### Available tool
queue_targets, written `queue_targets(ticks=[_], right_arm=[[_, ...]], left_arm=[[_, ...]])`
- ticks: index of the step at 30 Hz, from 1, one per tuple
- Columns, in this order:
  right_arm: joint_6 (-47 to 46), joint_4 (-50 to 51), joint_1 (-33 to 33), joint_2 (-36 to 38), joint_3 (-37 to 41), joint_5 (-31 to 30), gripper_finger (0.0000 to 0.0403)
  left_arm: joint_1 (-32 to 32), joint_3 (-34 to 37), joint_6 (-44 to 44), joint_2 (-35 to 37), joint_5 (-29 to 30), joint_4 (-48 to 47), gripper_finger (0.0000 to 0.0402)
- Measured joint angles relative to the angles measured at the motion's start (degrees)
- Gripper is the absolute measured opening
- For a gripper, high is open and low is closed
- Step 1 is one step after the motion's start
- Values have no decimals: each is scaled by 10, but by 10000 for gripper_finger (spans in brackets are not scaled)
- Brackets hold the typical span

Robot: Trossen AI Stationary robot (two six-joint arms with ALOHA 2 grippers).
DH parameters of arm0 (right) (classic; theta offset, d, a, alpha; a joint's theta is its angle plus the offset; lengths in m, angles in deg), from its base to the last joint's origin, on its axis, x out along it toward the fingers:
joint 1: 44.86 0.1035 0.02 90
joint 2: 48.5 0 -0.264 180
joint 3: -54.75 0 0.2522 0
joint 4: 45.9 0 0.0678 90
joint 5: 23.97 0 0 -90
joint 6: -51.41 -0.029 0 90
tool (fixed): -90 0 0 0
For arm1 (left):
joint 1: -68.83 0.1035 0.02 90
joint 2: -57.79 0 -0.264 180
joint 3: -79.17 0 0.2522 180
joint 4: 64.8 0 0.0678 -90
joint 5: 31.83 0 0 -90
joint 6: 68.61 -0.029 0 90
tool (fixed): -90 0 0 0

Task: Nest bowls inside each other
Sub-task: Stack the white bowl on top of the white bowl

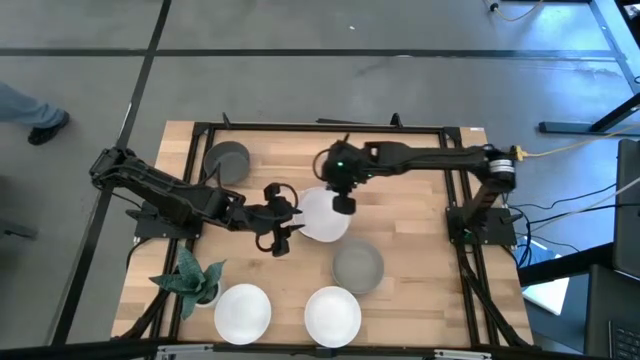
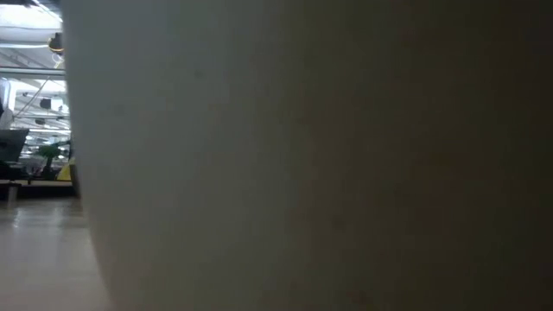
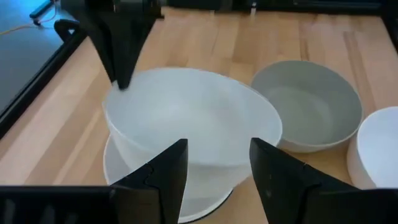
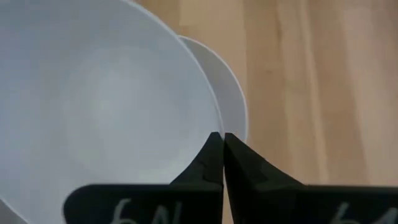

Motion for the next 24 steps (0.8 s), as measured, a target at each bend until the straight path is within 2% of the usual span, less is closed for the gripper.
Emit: queue_targets(ticks=[6,11,15,18,24], right_arm=[[10,18,-2,-54,-24,18,2],[10,54,-2,-61,-24,19,2],[-24,65,-7,-61,-24,20,8],[-44,81,-11,-61,-24,40,31],[-58,76,-11,-61,-24,50,107]], left_arm=[[0,0,0,0,0,-21,167],[0,0,-1,0,-1,-32,167],[0,0,-3,0,-1,-42,167],[0,0,-5,0,-1,-42,167],[0,0,-5,0,-1,-42,167]])
